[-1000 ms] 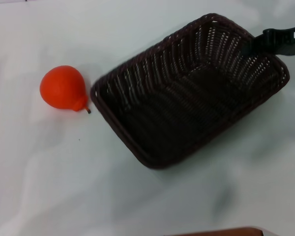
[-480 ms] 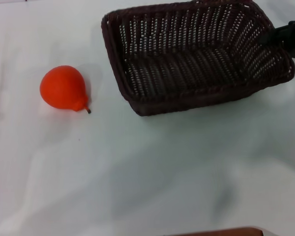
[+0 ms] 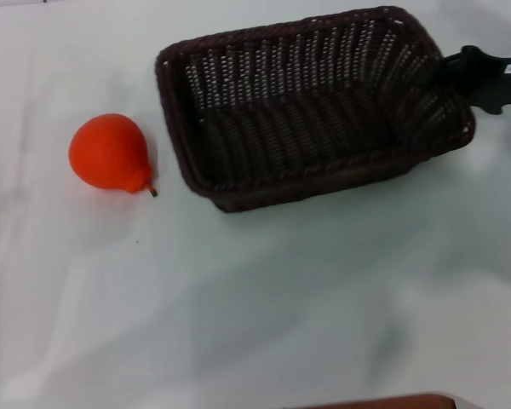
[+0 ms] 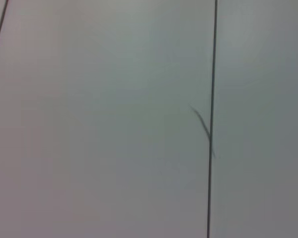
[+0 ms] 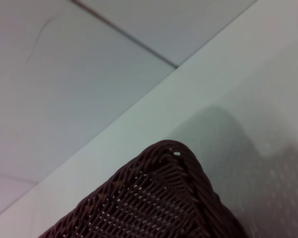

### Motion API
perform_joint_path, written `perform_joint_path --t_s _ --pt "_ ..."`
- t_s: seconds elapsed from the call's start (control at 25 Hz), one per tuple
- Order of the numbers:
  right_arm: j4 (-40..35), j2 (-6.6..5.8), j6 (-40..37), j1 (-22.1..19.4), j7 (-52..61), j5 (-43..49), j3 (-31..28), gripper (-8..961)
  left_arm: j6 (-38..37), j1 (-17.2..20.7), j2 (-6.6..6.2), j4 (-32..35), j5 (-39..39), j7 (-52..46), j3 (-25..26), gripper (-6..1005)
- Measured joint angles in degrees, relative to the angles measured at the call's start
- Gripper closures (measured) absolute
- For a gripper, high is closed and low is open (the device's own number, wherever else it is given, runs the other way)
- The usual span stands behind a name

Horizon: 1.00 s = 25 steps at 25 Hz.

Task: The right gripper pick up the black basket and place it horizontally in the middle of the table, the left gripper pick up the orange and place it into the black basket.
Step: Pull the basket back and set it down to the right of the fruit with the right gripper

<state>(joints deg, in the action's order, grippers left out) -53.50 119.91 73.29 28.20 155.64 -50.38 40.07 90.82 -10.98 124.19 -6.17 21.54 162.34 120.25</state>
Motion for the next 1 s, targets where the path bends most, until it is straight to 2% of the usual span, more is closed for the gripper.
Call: perform_joint_path --t_s 0.2,0.44,0.52,0.6,0.76,0.88,0.92,1.0 --pt "0.65 -0.03 2.14 0.75 0.71 -0.42 0.51 752 0.60 -0.12 -0.07 -0.10 -0.01 -0.11 -0.87 100" --pt "0.80 -0.02 5.67 0.26 1.44 -0.60 0.67 552 0.65 0.04 -0.31 -0.26 0.11 -0.20 -5.48 100" --pt "1.34 0.01 6.46 0.06 1.46 -0.61 0.72 305 0.45 0.13 -0.42 -0.43 0.18 -0.84 -6.85 100" --pt "2.18 -0.01 7.08 -0.05 1.18 -0.61 0.74 248 0.18 0.17 -0.59 -0.50 0.38 -2.29 -7.89 102" --pt "2.34 -0.21 7.26 -0.68 -0.45 -0.60 -0.31 134 -1.11 0.11 -1.55 -0.51 0.56 -4.86 -10.77 112" --pt "1.41 -1.16 7.48 -1.40 -3.73 -1.13 -4.90 134 -4.77 -0.47 -3.30 -0.59 0.59 -9.07 -15.10 114" --pt "1.41 -1.16 7.48 -1.40 -3.73 -1.13 -4.90 134 -4.77 -0.47 -3.30 -0.59 0.59 -9.07 -15.10 113" --pt "1.52 -1.77 8.14 -1.70 -6.14 -2.18 -8.12 135 -8.09 -1.26 -4.29 -0.62 0.61 -11.99 -17.72 113"
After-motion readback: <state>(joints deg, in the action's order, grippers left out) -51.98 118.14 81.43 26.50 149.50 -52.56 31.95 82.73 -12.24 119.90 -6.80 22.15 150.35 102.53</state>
